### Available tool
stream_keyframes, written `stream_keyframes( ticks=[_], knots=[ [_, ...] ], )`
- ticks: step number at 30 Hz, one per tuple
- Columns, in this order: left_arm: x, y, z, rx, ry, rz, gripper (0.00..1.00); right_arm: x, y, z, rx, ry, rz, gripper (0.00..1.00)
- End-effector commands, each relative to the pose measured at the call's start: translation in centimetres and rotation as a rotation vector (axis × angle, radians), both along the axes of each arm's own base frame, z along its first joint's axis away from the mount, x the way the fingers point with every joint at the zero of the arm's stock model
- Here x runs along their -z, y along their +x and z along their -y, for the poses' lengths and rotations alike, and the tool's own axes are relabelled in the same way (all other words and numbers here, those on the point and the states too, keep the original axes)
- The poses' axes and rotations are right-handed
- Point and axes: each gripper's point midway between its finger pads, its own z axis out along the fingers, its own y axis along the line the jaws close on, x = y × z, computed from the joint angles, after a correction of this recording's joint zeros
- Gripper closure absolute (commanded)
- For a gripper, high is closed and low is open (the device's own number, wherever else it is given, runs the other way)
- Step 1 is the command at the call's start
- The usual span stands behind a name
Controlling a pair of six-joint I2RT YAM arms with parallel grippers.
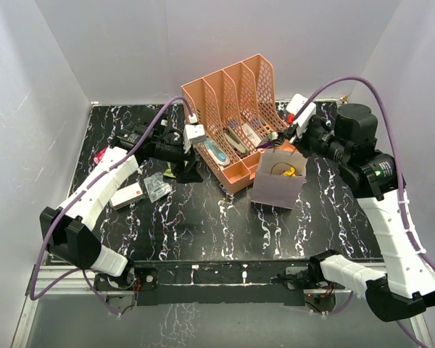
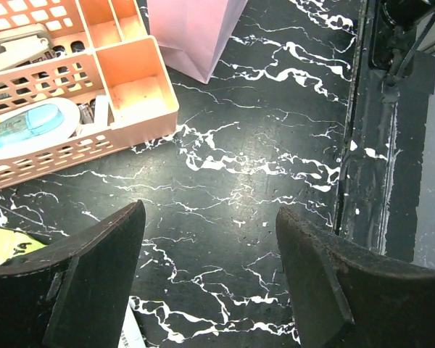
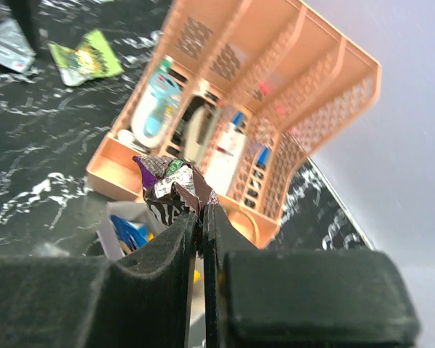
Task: Place the snacks into the paper bag
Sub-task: Place the snack in the paper bag.
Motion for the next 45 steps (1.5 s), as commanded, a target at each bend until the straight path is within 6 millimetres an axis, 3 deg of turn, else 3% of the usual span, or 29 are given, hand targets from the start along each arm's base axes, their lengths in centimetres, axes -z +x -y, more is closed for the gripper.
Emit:
stream_keyframes(
  ticks=[1,17,25,45],
  knots=[
    [-0.5,0.2,-0.5,-0.023,0.0,0.028,0.28,-0.7,0.6,4.1,0.221,-0.006,-0.026,0.92],
    [-0.5,0.0,-0.8,-0.026,-0.016,0.022,0.28,6.1,1.8,7.7,0.407,-0.091,-0.196,0.92],
    [-0.8,0.4,-1.4,-0.036,0.01,0.056,0.28,9.3,3.0,6.8,0.403,-0.095,-0.302,0.91],
    [-1.6,1.2,-3.0,-0.079,0.032,0.096,0.27,12.2,4.2,7.6,0.478,-0.11,-0.342,0.91]
  ],
)
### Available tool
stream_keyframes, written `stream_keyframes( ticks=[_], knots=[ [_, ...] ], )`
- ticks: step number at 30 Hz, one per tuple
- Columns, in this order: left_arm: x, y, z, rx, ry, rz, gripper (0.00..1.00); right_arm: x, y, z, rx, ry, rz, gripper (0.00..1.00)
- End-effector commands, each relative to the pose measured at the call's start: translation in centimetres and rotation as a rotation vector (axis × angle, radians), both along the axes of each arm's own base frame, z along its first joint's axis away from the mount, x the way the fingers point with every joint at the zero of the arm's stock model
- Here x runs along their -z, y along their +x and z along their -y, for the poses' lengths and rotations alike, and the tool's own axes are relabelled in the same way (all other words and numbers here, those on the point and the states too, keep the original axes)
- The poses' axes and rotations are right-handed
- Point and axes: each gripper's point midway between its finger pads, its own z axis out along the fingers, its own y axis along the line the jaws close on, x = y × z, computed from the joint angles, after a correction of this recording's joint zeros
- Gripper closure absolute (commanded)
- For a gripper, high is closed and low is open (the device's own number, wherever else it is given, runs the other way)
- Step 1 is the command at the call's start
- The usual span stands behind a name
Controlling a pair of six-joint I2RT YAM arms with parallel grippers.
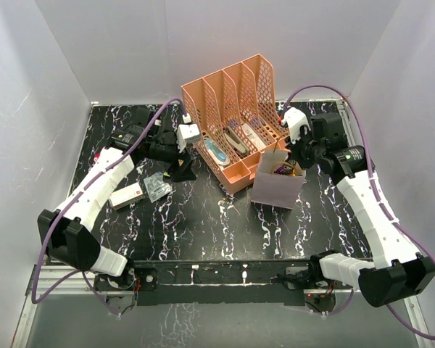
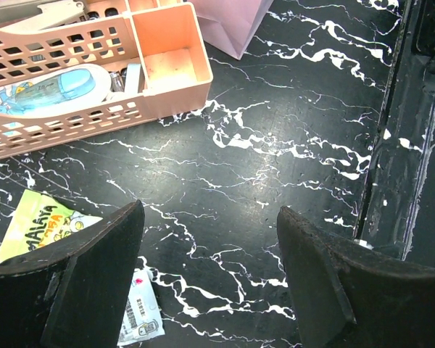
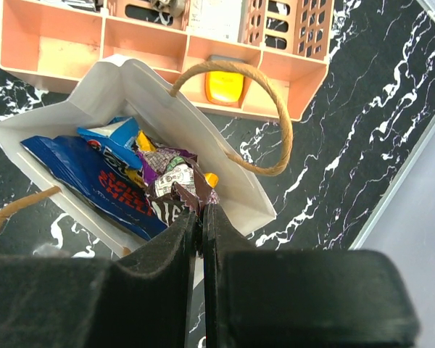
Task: Place the snacks into the paper bag
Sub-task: Place the snack in the paper bag, then pick up the snack from the center of the board.
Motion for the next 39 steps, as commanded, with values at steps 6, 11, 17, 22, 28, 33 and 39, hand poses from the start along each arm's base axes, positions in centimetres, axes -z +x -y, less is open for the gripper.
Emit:
stream_keyframes(
  ticks=[6,11,17,22,28,33,39],
  knots=[
    [-2.7,-0.2,-0.8,-0.004,-0.031,0.07,0.27,-0.6,1.2,-0.1,0.012,0.012,0.054,0.83],
    [-2.6,-0.2,-1.1,-0.011,-0.026,0.075,0.27,-0.5,0.9,-0.3,-0.008,0.012,0.048,0.81],
    [-2.5,-0.2,-1.4,-0.017,-0.023,0.078,0.27,-0.7,0.5,-0.5,-0.029,0.014,0.043,0.78],
    [-2.4,-0.1,-1.6,-0.021,-0.02,0.08,0.27,-0.4,0.4,-0.4,-0.03,0.011,0.038,0.77],
    [-2.2,0.3,-2.0,-0.047,-0.017,0.072,0.27,-0.2,0.3,-0.9,-0.06,0.022,0.042,0.76],
    [-3.0,1.8,-3.6,-0.16,-0.015,0.105,0.26,-0.6,0.4,-2.3,-0.137,0.068,0.076,0.66],
    [-3.2,2.5,-4.5,-0.209,-0.03,0.108,0.26,-0.6,1.2,-4.8,-0.227,0.155,0.087,0.56]
  ],
)
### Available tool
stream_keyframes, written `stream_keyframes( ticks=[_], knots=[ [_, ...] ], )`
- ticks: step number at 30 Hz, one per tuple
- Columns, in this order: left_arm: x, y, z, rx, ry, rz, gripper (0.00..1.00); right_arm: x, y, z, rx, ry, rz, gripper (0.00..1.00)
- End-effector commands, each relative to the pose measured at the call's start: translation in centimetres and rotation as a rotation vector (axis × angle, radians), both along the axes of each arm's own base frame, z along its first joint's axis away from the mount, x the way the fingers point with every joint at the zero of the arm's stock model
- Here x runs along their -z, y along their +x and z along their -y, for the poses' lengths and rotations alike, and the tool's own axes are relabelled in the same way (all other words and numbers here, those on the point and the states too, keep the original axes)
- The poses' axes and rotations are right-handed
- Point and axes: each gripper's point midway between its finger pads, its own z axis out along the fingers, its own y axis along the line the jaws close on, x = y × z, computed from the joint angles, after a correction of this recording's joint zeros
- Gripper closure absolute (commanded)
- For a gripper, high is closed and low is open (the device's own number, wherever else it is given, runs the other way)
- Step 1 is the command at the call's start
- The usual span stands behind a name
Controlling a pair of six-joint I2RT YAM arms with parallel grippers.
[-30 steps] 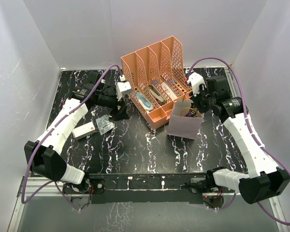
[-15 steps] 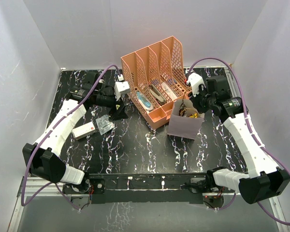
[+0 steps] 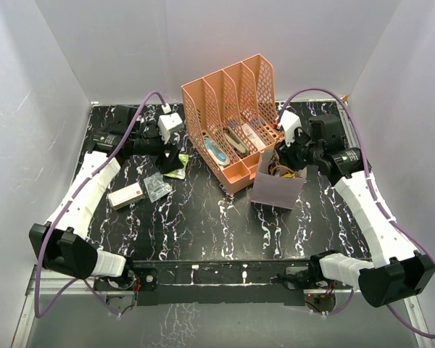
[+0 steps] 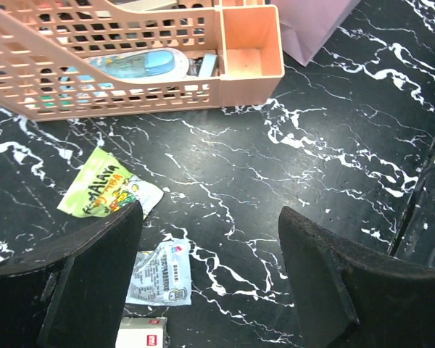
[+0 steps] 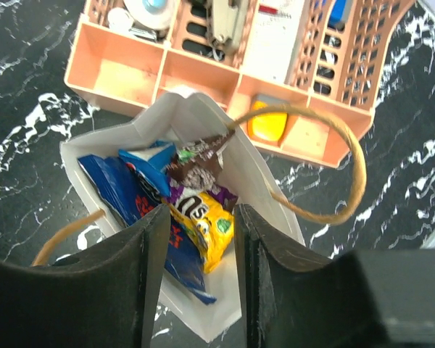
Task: Place the snacks into the paper bag
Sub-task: Pick up the snack from the center of the board.
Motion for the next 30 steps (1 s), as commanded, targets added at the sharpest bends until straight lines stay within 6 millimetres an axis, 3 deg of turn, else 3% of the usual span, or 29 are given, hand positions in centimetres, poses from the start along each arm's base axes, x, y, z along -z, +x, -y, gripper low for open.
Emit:
stream_keyframes(
  ticks=[1,8,16,23,30],
  knots=[
    [-1.3,-0.2,-0.6,-0.03,-0.031,0.033,0.26,-1.7,1.4,-2.6,-0.1,0.093,0.099,0.55],
    [-1.5,-0.1,-0.7,-0.028,-0.042,0.028,0.26,-1.2,2.3,-3.6,-0.147,0.082,0.165,0.55],
    [-1.3,-0.2,-0.7,-0.025,-0.047,0.026,0.26,0.8,3.7,-3.2,-0.148,0.006,0.186,0.58],
    [-1.3,-0.1,-0.9,-0.03,-0.048,0.026,0.26,2.6,3.7,-2.3,-0.146,-0.07,0.159,0.71],
    [-1.1,-0.1,-0.8,-0.027,-0.051,0.022,0.26,4.4,2.8,-1.9,-0.197,-0.125,0.13,0.78]
  ],
)
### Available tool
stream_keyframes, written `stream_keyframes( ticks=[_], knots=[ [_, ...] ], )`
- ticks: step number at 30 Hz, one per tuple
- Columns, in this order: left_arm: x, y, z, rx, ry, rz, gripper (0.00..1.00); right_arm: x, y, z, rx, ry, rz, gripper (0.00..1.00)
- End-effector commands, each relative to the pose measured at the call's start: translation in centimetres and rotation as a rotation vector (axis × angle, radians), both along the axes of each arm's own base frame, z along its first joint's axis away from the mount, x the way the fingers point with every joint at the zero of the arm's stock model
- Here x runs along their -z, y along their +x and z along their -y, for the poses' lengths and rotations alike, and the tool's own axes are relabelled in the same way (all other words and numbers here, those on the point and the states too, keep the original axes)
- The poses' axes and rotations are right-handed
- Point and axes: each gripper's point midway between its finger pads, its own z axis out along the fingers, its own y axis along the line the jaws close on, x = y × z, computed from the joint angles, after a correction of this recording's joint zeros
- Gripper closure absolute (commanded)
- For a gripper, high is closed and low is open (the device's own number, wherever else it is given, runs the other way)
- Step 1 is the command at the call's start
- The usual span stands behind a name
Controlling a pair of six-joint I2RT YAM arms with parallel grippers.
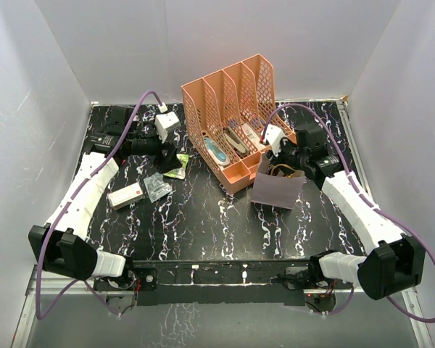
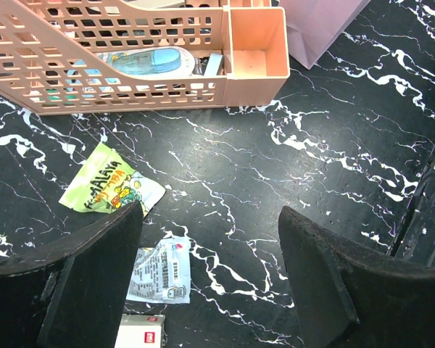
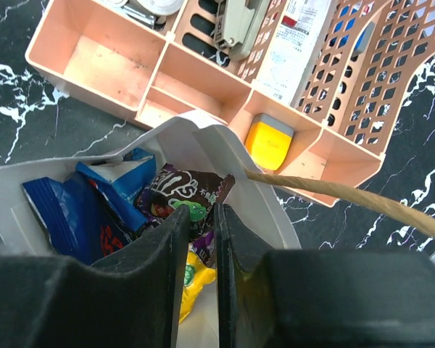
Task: Place the snacks into the paper bag
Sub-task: Pick up the snack from the center of the board.
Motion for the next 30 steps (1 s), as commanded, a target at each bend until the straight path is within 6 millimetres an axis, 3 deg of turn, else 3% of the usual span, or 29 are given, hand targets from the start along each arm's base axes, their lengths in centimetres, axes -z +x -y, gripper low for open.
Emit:
stream_keyframes(
  ticks=[1,5,8,17,25,28,30],
  knots=[
    [-0.8,-0.6,0.2,0.019,-0.03,0.021,0.26,-0.1,-0.1,0.0,-0.056,-0.047,0.039,0.78],
    [-0.8,-0.6,0.1,0.019,-0.03,0.021,0.26,0.9,-0.7,0.3,-0.1,-0.09,0.022,0.79],
    [-0.6,-0.5,0.0,0.013,-0.023,0.022,0.26,0.5,-0.5,0.2,-0.093,-0.085,0.019,0.78],
    [-0.3,1.3,-1.6,-0.117,0.024,0.038,0.24,-4.6,0.2,-0.9,-0.077,0.012,0.095,0.57],
    [0.4,4.3,-5.5,-0.368,0.107,0.067,0.15,-7.9,0.6,-0.9,-0.019,0.067,0.124,0.48],
    [0.9,5.4,-8.2,-0.498,0.134,0.046,0.04,-9.4,1.0,-1.1,0.002,0.101,0.145,0.46],
    [1.5,6.0,-9.8,-0.561,0.133,0.006,0.02,-10.5,1.3,-1.4,0.012,0.139,0.167,0.44]
  ],
)
